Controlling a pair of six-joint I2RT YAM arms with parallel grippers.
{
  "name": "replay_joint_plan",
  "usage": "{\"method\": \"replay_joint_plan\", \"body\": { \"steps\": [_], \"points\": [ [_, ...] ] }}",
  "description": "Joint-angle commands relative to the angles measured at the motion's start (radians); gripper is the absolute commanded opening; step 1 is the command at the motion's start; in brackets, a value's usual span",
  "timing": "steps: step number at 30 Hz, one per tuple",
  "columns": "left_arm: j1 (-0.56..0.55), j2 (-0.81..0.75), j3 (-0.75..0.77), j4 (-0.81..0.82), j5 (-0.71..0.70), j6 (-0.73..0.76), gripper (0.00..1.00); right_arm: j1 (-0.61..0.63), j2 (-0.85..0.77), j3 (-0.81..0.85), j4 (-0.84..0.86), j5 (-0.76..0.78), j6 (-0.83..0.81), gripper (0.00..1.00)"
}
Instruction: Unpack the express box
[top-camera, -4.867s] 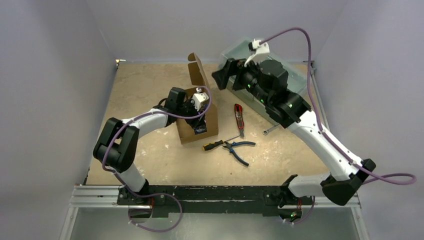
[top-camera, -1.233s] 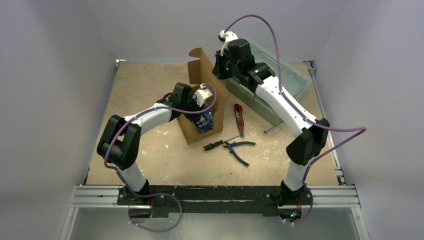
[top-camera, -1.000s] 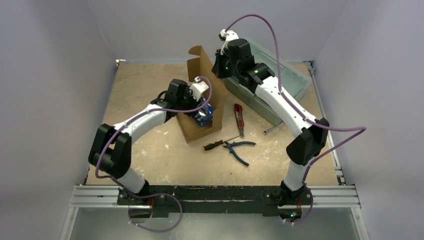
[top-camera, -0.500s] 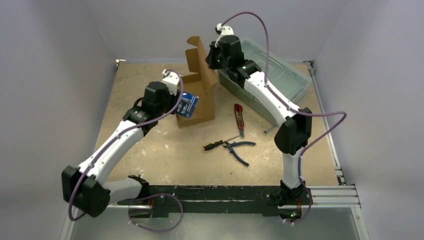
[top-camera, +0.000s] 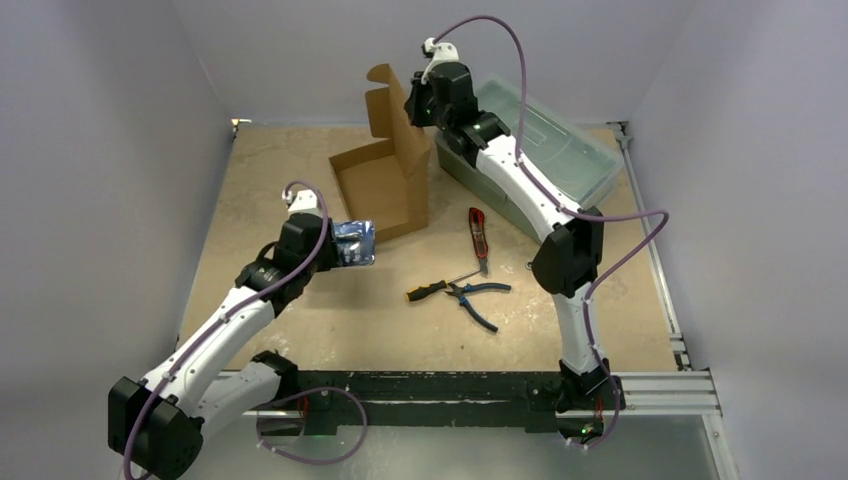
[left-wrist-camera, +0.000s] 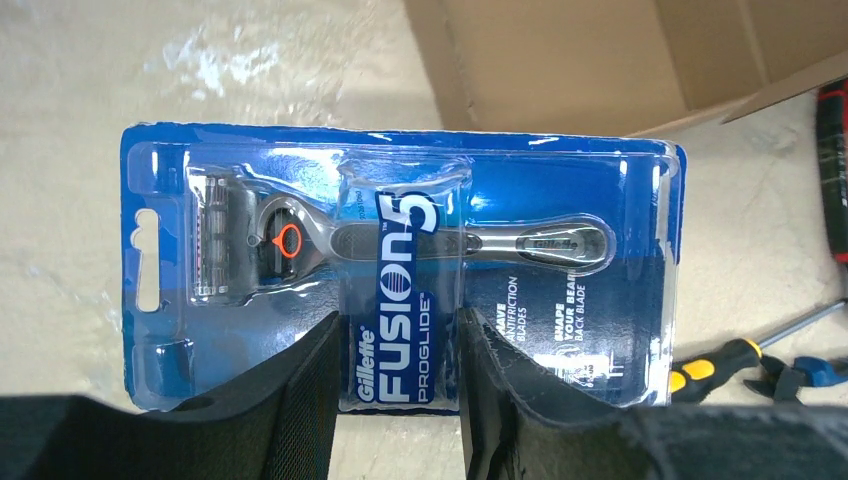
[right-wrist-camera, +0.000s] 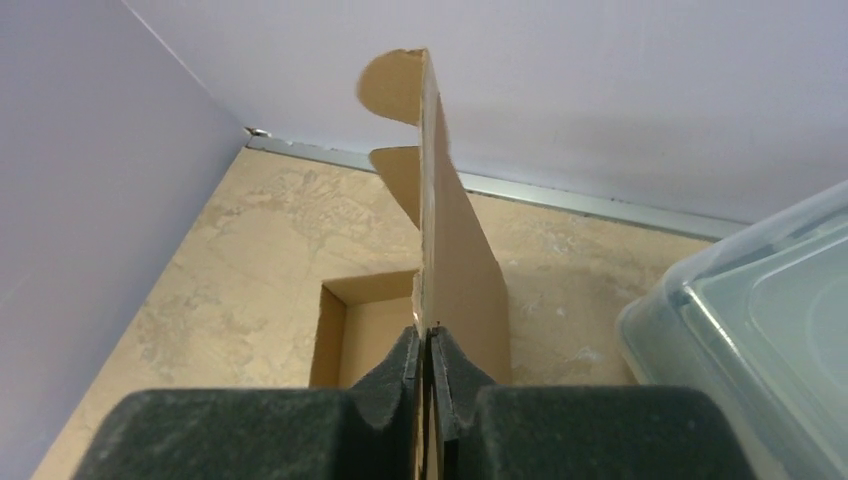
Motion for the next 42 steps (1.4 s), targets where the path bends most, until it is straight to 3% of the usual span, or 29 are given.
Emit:
{"method": "replay_joint_plan", "body": {
  "steps": [1, 6, 12, 19, 26, 30, 36, 39, 42],
  "points": [
    [0.004, -0.040, -0.059, 0.037, -0.086, -0.172, 0.06, -0.003, -0.034, 0.063, 0.026, 0.022, -0.050, 0.16],
    [0.004, -0.078, -0.137, 0.018, -0.176, -0.262, 0.06, -0.004, -0.048, 0.070, -0.013, 0.017, -0.053, 0.42],
    [0.004, -0.146, -0.201, -0.055, -0.292, -0.435, 0.10, -0.004, -0.069, 0.105, -0.097, 0.020, -0.053, 0.65],
    [0.004, -0.043, -0.229, -0.071, -0.322, -0.555, 0.11, -0.004, -0.187, 0.079, -0.147, 0.007, -0.086, 0.98],
    [0.006, 0.032, -0.252, -0.110, -0.371, -0.709, 0.13, -0.004, -0.366, -0.063, -0.152, -0.024, -0.094, 0.99],
    [0.007, 0.090, -0.247, -0.134, -0.377, -0.768, 0.32, -0.003, -0.471, -0.176, -0.133, -0.032, -0.090, 0.99],
    [0.007, 0.092, -0.214, -0.183, -0.385, -0.770, 0.85, -0.004, -0.638, -0.304, -0.126, -0.005, -0.103, 0.99],
    [0.007, 0.046, -0.165, -0.215, -0.379, -0.740, 0.95, -0.004, -0.724, -0.351, -0.145, 0.021, -0.102, 0.99],
    [0.007, -0.010, -0.078, -0.276, -0.393, -0.702, 0.97, -0.003, -0.827, -0.383, -0.172, 0.074, -0.101, 0.99]
  ]
}}
